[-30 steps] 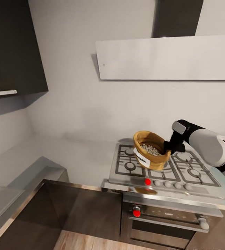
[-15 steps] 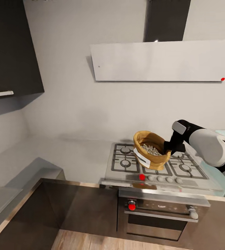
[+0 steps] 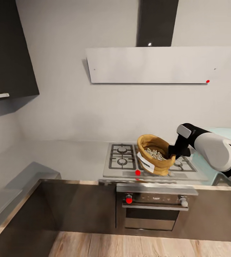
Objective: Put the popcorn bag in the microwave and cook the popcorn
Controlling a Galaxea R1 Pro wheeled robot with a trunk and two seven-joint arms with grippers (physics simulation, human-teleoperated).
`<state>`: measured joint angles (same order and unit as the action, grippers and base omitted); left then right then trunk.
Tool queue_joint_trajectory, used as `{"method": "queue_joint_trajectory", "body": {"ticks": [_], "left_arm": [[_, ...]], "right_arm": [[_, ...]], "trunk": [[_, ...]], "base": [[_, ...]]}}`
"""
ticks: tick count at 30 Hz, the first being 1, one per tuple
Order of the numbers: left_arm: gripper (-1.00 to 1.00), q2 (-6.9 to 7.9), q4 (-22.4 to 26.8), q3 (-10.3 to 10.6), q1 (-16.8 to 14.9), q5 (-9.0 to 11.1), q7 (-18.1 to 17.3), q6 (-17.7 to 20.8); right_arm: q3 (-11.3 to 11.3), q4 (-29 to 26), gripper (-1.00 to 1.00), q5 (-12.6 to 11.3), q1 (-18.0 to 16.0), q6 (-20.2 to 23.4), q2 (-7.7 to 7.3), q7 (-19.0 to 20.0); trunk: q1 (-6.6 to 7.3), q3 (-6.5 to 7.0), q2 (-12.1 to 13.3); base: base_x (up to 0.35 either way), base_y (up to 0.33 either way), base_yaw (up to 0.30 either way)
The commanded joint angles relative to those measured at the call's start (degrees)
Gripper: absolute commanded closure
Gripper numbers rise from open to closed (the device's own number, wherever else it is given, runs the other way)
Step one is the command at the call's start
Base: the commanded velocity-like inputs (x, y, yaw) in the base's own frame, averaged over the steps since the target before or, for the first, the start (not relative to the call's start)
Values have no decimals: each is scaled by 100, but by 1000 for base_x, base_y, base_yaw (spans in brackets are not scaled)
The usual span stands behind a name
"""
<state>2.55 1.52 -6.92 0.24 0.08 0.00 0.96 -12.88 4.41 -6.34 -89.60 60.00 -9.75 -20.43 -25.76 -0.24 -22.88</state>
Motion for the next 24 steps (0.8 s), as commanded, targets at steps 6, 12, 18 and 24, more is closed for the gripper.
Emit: {"method": "queue_joint_trajectory", "body": {"ticks": [6, 12, 18, 24], "left_arm": [[-100, -1, 7, -38, 3, 1, 0, 10], [-100, -4, 6, -38, 3, 1, -1, 10], [-100, -2, 6, -38, 3, 1, -1, 17], [-100, -6, 6, -38, 3, 1, 0, 17]], "right_arm": [[-13, 8, 100, -61, -4, 0, -1, -65], [-13, 8, 100, -61, -4, 0, -1, -65], [-13, 8, 100, -61, -2, 0, -1, -58], [-13, 8, 100, -61, -2, 0, -2, -58]], "trunk": [[-2, -3, -4], [-2, -3, -4], [-2, -3, -4], [-2, -3, -4]], "base": [[-2, 2, -296], [0, 0, -297], [-45, 0, -297], [-171, 76, -297]]}}
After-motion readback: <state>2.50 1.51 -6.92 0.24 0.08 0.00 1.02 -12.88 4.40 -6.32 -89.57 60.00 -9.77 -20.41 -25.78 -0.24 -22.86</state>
